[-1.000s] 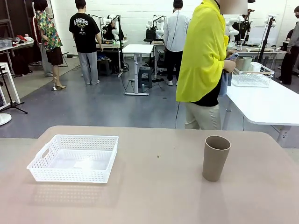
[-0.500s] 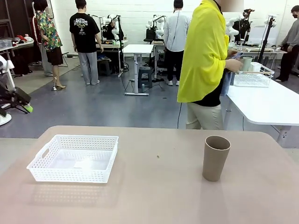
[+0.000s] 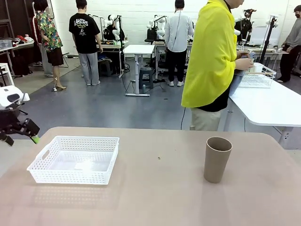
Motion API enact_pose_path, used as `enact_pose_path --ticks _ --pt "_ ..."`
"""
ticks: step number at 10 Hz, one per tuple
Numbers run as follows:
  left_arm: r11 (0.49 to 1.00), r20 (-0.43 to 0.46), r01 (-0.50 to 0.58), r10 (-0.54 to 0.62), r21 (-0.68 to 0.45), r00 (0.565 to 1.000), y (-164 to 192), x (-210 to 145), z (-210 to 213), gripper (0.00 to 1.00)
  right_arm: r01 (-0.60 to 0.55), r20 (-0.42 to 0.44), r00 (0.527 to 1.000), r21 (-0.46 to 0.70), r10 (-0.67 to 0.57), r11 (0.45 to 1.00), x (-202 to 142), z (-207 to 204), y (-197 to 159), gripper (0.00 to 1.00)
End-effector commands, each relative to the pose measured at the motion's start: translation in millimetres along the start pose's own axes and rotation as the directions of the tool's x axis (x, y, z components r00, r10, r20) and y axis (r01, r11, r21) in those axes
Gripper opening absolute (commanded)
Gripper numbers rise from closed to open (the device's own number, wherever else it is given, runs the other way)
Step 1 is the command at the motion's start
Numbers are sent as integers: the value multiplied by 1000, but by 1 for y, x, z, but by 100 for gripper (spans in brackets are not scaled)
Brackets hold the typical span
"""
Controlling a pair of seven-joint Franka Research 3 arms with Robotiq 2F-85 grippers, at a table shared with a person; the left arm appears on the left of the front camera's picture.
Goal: Clean and organize the cups into the basket.
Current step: Pick up the Organizing basket and move it to the center of the table, then pick up the Reusable plastic cup from the right side of the table and place it inside the Organizing basket.
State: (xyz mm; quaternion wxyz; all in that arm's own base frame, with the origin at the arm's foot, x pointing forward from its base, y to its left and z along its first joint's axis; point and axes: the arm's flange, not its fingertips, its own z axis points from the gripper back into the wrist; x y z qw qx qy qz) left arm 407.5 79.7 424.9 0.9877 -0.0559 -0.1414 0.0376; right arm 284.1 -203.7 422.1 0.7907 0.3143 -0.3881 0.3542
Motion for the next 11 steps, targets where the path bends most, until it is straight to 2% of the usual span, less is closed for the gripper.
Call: enact_pose_path --ticks 1,2,3,4,5,8,11 --pt "998 17 -6 7 -70 1000 -5 -4 -3 100 -10 -4 1000 6 10 1000 0 1 1 100" --pt "1000 0 0 0 0 1000 0 0 0 100 -10 -4 1000 6 10 1000 0 1 1 100" --pt "1000 0 0 0 0 1000 0 0 0 100 0 -1 1000 1 0 1000 0 0 0 100" --pt "1000 0 0 0 0 1000 0 0 0 100 -91 2 996 19 91 996 13 -23 1 100" --pt "1000 0 0 0 0 1000 0 0 0 100 -142 -30 989 4 142 990 29 -56 -1 100" --pt "1000 0 0 0 0 1000 0 0 0 100 -309 -41 948 112 315 944 51 -125 -1 100" --pt "1000 0 0 0 0 1000 0 0 0 100 -382 0 921 203 390 902 54 -161 -14 100"
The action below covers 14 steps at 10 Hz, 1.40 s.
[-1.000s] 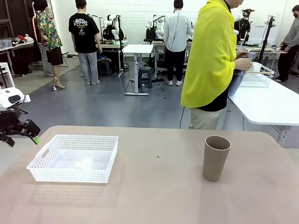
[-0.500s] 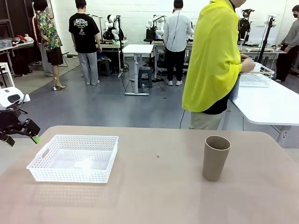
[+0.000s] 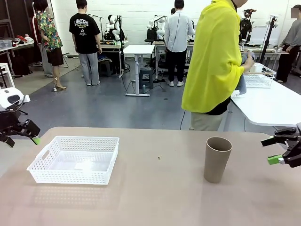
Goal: Clean and organize the cups into the basket.
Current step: Pick up the Organizing basket and move it to the center of the table, then pick up the Reusable plastic cup from the right side of the table and place it inside the Organizing basket.
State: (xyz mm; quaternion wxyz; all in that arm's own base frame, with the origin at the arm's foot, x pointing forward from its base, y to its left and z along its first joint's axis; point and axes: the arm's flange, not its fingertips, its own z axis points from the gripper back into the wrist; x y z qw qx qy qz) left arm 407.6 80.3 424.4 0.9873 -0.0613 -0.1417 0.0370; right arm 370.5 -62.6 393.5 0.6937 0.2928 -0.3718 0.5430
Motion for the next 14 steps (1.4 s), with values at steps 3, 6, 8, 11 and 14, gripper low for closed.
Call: enact_pose_path --ticks 3,6,8,11,14 --pt "1000 0 0 0 11 1000 -1 0 0 100 -5 9 1000 12 5 1000 -7 -6 -4 100" --pt "1000 0 0 0 11 1000 -1 0 0 100 -5 9 1000 12 5 1000 -7 -6 -4 100" --pt "998 -34 -20 23 61 999 -8 -4 -8 100 -1 11 1000 7 1 1000 -7 -7 -7 100" --pt "991 -130 -27 45 134 990 -32 -20 -12 100 -66 55 996 4 65 998 -15 -30 -19 100" --pt "984 -165 -27 56 174 985 -43 -20 -29 100 -46 76 996 65 41 997 -29 -71 -39 100"
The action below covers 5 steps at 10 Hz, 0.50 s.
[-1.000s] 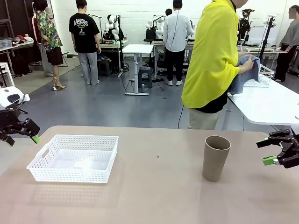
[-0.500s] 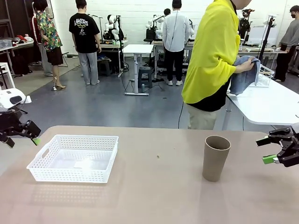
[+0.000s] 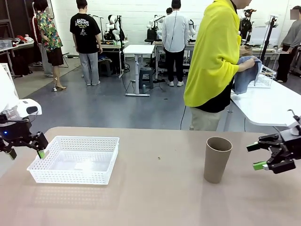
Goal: Clean and organize the cups into the basket.
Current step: Pick up the Organizing basket and move it to the center of the table, then pick up the Reusable plastic cup from the right side of the table and place it inside the Organizing basket.
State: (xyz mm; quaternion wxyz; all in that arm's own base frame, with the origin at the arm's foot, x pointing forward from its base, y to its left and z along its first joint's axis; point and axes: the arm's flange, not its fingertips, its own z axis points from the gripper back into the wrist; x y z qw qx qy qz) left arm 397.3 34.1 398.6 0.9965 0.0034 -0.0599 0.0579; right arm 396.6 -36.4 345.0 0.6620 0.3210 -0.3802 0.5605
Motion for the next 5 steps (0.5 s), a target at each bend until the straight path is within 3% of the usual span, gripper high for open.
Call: enact_pose_path --ticks 1,3,5 --pt "999 -29 -8 9 32 1000 -3 3 -7 100 19 21 1000 12 -20 1000 -12 -28 -28 100" --pt "998 -53 -53 56 45 997 -6 6 -16 100 44 26 999 26 -44 999 -17 -48 -41 100" --pt "1000 -27 -2 2 3 1000 -2 0 -8 100 43 41 998 24 -44 999 -24 -63 -52 100"
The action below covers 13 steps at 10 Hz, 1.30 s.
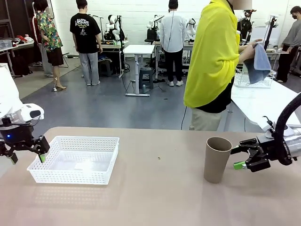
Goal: Clean and organize the cups into the basket.
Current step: Pick up the Organizing basket and move it to the center of the table, then pick up the Reusable plastic cup from the right side of the table and place it inside the Organizing basket.
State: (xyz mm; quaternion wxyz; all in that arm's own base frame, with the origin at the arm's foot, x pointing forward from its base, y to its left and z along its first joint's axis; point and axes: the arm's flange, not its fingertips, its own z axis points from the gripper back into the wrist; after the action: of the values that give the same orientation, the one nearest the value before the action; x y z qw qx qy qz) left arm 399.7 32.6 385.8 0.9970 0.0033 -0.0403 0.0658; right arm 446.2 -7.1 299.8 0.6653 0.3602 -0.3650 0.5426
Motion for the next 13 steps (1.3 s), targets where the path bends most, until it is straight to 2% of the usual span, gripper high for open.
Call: enact_pose_path --ticks 1,3,4,5,10,13 --pt "1000 12 13 -13 0 1000 0 -1 5 100 -30 17 999 -29 30 999 -5 -13 -12 100" --pt "1000 12 13 -13 0 1000 0 -1 5 100 -15 37 999 -13 15 1000 -8 -23 -17 100" --pt "1000 12 13 -13 0 1000 0 -1 5 100 9 33 999 -58 -7 998 -7 -23 -17 100" --pt "1000 12 13 -13 0 1000 0 -1 5 100 6 16 1000 7 -6 1000 -6 -13 -11 100" --pt "1000 12 13 -13 0 1000 0 -1 5 100 11 18 1000 -2 -11 1000 -6 -14 -12 100" --pt "998 -43 -62 61 -2 997 0 6 0 100 -6 49 999 60 3 998 -14 -25 -11 100"
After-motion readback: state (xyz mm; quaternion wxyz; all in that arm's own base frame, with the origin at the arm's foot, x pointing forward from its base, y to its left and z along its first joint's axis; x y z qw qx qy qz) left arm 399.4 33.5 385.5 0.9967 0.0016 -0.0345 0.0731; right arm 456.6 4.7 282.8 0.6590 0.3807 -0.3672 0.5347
